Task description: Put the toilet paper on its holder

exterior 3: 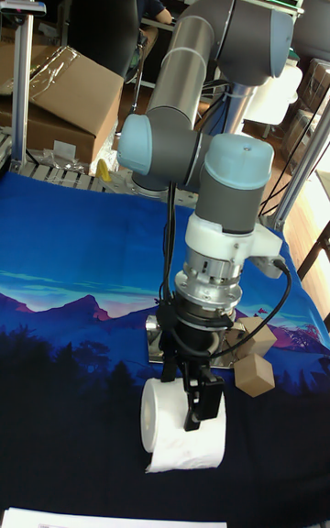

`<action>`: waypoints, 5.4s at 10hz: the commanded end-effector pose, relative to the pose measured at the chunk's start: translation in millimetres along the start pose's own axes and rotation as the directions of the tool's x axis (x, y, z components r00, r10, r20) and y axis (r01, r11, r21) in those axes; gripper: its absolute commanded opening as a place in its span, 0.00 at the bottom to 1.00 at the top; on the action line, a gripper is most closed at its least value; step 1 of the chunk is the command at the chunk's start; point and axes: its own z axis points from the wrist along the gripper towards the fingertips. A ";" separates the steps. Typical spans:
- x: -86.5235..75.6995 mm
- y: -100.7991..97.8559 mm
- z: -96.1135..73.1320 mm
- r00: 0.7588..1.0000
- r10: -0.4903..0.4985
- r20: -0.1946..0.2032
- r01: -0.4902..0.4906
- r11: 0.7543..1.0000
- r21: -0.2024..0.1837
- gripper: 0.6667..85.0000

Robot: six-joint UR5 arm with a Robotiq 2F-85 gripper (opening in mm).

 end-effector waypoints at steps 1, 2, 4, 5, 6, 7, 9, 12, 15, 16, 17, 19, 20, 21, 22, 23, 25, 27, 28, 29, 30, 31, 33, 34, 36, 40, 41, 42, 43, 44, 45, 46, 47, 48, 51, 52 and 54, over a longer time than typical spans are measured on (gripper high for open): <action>-2.2 12.8 -0.5 0.996 0.085 0.017 -0.084 0.996 -0.030 1.00; -0.4 13.5 -0.9 0.995 0.094 0.012 -0.094 0.995 -0.028 1.00; 9.4 16.6 -1.6 0.996 0.083 -0.027 -0.084 0.996 -0.039 1.00; 20.7 23.5 -2.5 0.995 0.066 -0.072 -0.071 0.996 -0.062 1.00; 24.1 22.8 -2.7 0.992 0.094 -0.086 -0.099 0.994 -0.057 1.00; 22.3 20.6 -2.4 0.988 0.131 -0.080 -0.135 0.990 -0.046 1.00; 10.8 21.3 -1.9 0.995 0.095 -0.035 -0.097 0.994 -0.056 1.00; 3.3 14.4 0.6 1.000 -0.006 -0.001 0.006 0.999 -0.035 1.00; -14.7 -5.7 22.6 0.997 -0.058 0.051 0.057 0.998 0.022 1.00; -12.7 0.7 27.0 0.997 -0.054 0.050 0.054 0.999 -0.006 1.00; -13.9 8.3 29.7 0.997 -0.035 0.064 0.036 0.999 -0.023 1.00; -17.7 18.2 36.9 0.995 0.004 0.104 -0.001 1.000 -0.021 1.00; -21.9 22.3 38.5 0.991 0.023 0.134 -0.020 1.000 -0.024 1.00; -23.7 27.5 37.6 0.988 0.030 0.151 -0.024 0.999 -0.043 1.00; -22.1 30.2 35.6 0.988 0.040 0.150 -0.032 0.998 -0.058 0.77; -16.3 33.9 32.8 0.990 0.053 0.134 -0.043 0.996 -0.077 0.70; 2.0 44.4 14.9 0.997 0.058 0.059 -0.050 0.990 -0.131 0.68; 18.3 42.7 -9.1 0.996 0.035 -0.080 -0.048 0.984 -0.169 0.65; 16.3 38.8 -14.7 0.993 0.056 -0.103 -0.074 0.983 -0.170 0.63; 13.7 40.3 -12.7 0.994 0.069 -0.081 -0.082 0.981 -0.173 0.63; 17.8 43.9 -13.7 0.995 0.068 -0.077 -0.082 0.979 -0.185 0.63; 26.1 47.1 -16.1 0.995 0.059 -0.085 -0.075 0.978 -0.195 0.64; 38.3 51.0 -12.2 0.995 0.064 -0.075 -0.077 0.979 -0.189 0.68; 39.9 55.6 -8.0 0.996 0.073 -0.059 -0.083 0.977 -0.196 0.89; 41.3 59.6 -4.9 0.996 0.077 -0.034 -0.082 0.974 -0.212 1.00; 44.3 42.6 -6.3 0.992 0.127 -0.028 -0.129 0.981 -0.144 1.00; 41.2 42.0 -7.1 0.991 0.136 -0.016 -0.137 0.980 -0.145 1.00; 41.8 44.5 -9.3 0.988 0.150 -0.022 -0.151 0.977 -0.152 1.00; 43.0 40.2 -9.2 0.989 0.145 -0.025 -0.147 0.980 -0.135 1.00; 43.1 36.5 -8.5 0.989 0.147 -0.024 -0.149 0.981 -0.123 1.00; 42.3 32.8 -7.0 0.988 0.155 -0.022 -0.157 0.981 -0.113 1.00; 43.5 29.3 -4.2 0.987 0.159 -0.027 -0.161 0.982 -0.103 1.00; 42.8 24.8 0.5 0.987 0.159 -0.022 -0.160 0.982 -0.096 1.00; 42.9 22.3 3.6 0.986 0.164 -0.021 -0.165 0.982 -0.093 1.00; 46.9 13.8 5.5 0.985 0.167 -0.036 -0.169 0.983 -0.065 1.00; 48.2 9.0 5.9 0.986 0.164 -0.039 -0.165 0.985 -0.047 1.00; 51.3 1.6 11.2 0.985 0.167 -0.045 -0.168 0.985 -0.025 1.00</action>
